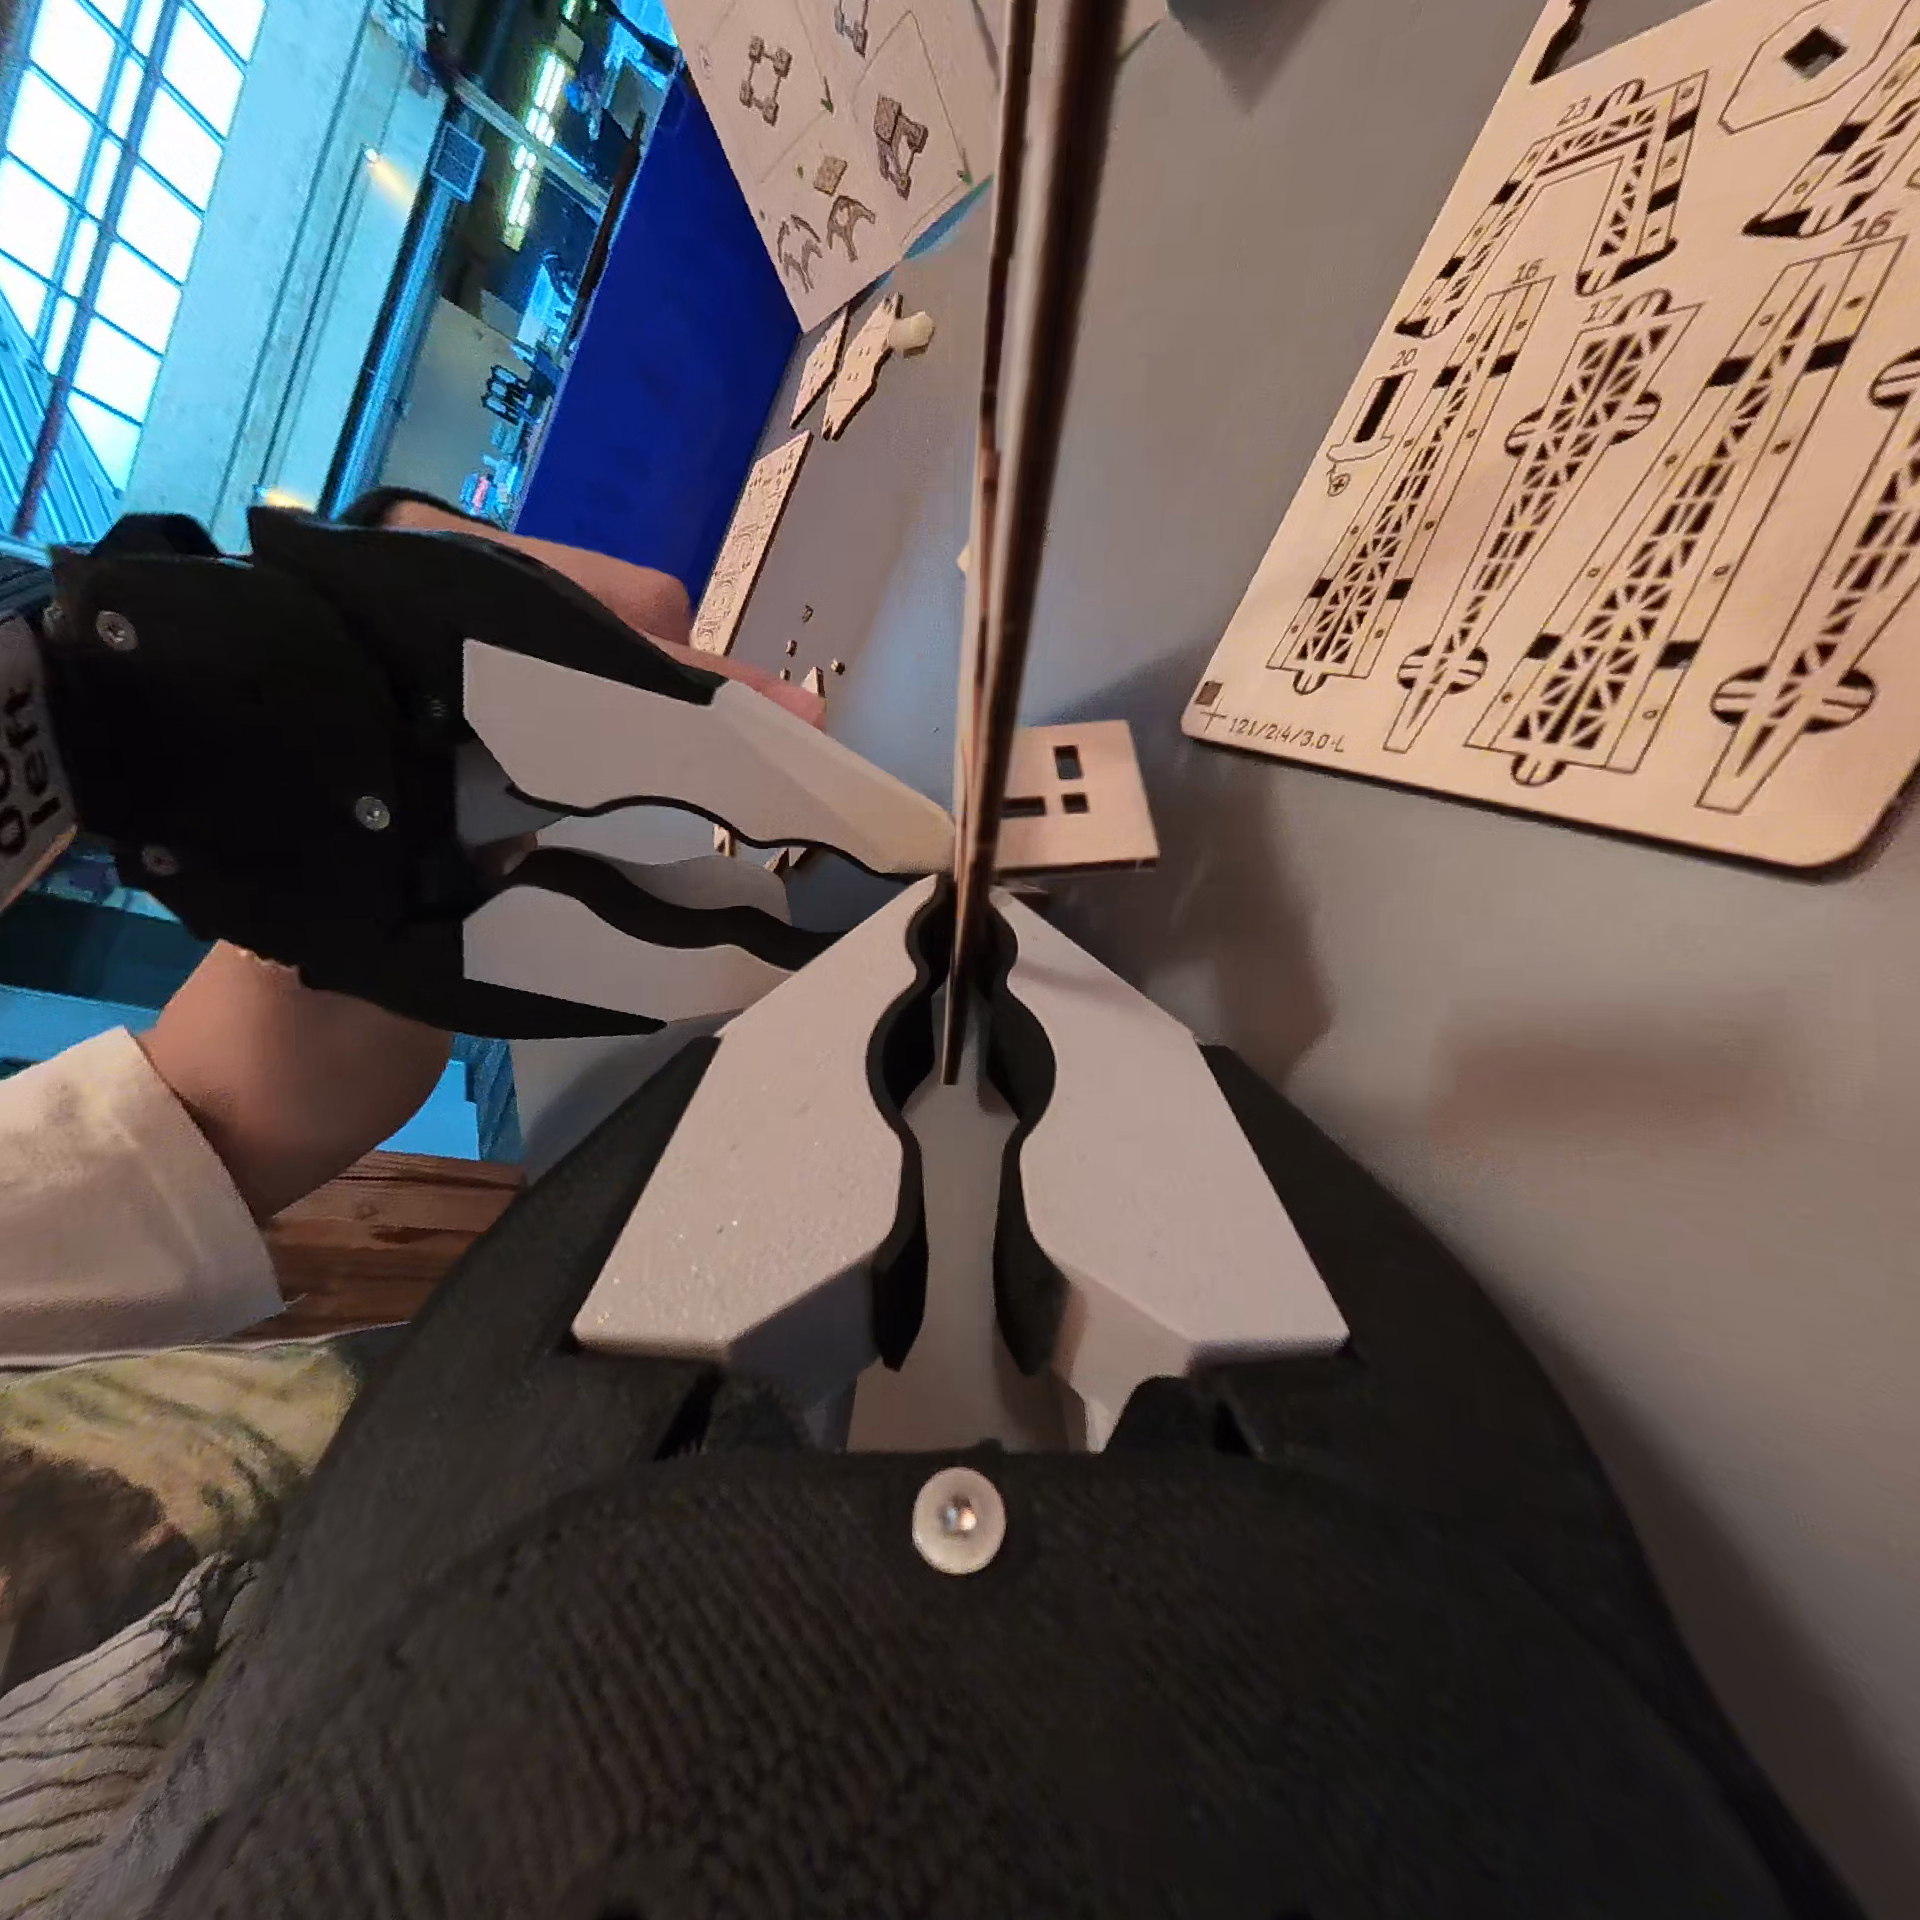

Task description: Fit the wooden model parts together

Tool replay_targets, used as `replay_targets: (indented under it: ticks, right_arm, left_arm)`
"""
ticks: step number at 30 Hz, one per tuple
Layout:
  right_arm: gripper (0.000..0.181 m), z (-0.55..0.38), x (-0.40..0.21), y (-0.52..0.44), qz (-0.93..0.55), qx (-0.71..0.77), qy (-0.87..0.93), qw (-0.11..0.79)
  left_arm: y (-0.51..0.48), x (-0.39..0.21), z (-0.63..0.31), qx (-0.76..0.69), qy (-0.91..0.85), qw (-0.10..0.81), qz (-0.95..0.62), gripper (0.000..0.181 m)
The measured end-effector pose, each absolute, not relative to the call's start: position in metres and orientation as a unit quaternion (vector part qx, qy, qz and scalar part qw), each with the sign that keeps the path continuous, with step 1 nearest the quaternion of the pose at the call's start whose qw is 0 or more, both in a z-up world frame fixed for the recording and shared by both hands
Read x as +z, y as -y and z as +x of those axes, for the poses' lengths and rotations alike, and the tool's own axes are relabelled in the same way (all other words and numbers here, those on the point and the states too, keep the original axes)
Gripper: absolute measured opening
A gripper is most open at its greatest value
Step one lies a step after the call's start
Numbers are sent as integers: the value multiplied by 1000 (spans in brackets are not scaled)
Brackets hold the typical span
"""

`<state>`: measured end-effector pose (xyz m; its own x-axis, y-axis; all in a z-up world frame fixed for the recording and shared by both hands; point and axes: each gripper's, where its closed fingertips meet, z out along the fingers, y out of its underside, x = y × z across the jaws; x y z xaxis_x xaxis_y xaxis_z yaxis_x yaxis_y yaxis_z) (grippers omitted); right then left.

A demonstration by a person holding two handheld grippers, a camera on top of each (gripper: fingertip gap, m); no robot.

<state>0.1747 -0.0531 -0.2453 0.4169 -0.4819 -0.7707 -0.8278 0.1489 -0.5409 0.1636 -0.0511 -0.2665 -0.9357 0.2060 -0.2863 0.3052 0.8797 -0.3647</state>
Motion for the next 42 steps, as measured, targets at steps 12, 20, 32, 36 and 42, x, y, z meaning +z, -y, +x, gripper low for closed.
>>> replay_targets:
  ticks: [12, 20, 32, 36, 42]
  right_arm:
    - [1, 177, -241, 55, -617, 161, -519, 569]
    - [1, 173, -235, 53, -607, 188, -505, 584]
    - [3, 182, -226, 59, -591, 148, -505, 611]
    - [1, 184, -229, 62, -589, 139, -517, 606]
    - [1, 186, -230, 63, -588, 138, -522, 602]
  left_arm:
    - [47, -236, 169, -303, -938, 164, 44, 23]
    - [51, -251, 175, -285, -926, 244, 45, 0]
    - [50, -240, 172, -277, -903, 310, 107, 0]
    - [45, -233, 172, -324, -908, 263, 29, 0]
    - [10, -186, 185, -412, -883, 216, -62, 0]
